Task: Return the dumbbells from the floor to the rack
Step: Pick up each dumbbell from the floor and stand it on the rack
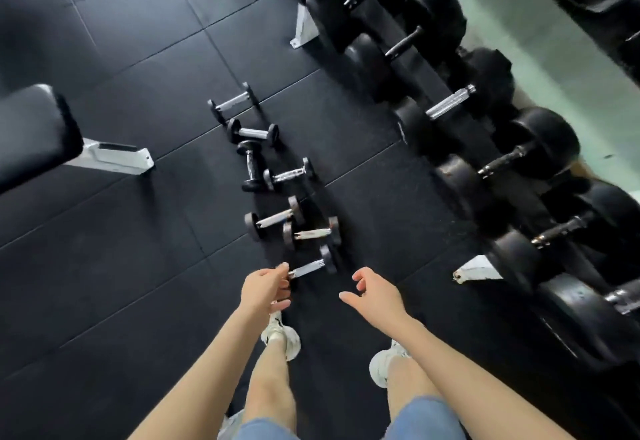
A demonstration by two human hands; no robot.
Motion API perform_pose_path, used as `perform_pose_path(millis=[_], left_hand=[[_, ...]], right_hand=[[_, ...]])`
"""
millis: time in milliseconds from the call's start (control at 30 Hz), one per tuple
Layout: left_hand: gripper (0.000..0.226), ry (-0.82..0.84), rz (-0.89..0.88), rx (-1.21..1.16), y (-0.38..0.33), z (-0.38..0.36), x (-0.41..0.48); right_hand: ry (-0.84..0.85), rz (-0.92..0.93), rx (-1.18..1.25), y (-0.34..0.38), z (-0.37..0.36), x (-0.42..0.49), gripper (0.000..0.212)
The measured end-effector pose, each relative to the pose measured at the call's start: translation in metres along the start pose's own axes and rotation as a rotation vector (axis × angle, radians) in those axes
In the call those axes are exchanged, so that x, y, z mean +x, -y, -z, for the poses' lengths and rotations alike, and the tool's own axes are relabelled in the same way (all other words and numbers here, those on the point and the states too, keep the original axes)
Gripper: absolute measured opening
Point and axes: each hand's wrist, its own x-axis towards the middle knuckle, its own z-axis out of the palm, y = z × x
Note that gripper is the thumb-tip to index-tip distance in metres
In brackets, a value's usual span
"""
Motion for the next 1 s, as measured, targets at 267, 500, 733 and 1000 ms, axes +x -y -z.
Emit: perform_pose_path(millis=[267,500,733,1000], left_hand=[[0.026,0.012,0.328,-0.300,0.056,0.023,0.174],[0.035,0.026,0.521,-0.488,0.127,-0.036,0.353],[0.071,-0.063,0.705,-0.788,0.191,-0.108,0.483],[0.060,-0.227,0.494,-1.214,0.240,-0.146,0.526]], right_hand=[[0.067,-0.034,-0.201,0.020,-0.102,0.156,0.048],[0.165,0.257,-0.725,-0.010,-0.185,0.350,0.045],[0.376,0.456,-0.989,-0.051,-0.258,0.476,0.058],[0.451,0.585,-1.304,-0.079,-0.281,0.515,0.051]])
